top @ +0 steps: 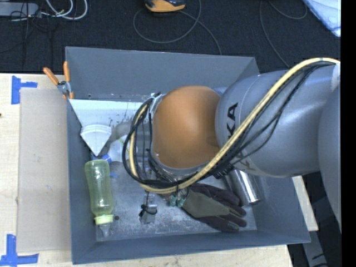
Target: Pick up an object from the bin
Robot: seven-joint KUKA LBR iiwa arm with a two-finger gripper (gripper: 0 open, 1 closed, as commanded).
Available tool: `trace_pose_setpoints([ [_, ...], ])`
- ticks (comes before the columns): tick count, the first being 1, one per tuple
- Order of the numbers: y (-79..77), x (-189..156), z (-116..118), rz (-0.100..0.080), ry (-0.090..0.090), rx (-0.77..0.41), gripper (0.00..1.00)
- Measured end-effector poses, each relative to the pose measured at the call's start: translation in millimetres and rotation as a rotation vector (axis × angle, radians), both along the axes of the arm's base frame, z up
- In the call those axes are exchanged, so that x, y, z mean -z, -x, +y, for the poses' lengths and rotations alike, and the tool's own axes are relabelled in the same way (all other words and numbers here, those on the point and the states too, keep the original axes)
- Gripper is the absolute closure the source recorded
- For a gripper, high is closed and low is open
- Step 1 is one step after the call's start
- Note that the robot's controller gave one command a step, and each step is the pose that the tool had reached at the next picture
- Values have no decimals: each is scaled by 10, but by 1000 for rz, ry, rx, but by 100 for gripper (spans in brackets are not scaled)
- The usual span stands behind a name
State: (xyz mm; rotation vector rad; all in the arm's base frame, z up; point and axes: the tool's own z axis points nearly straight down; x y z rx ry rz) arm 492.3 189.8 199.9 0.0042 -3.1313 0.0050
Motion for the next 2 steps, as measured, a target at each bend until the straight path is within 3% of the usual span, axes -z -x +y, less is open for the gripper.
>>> trace_pose_setpoints([
  [1,-18,-42,-5,-8,-2,4,0],
  [2,-23,250,-338,-6,-4,-80,0],
])
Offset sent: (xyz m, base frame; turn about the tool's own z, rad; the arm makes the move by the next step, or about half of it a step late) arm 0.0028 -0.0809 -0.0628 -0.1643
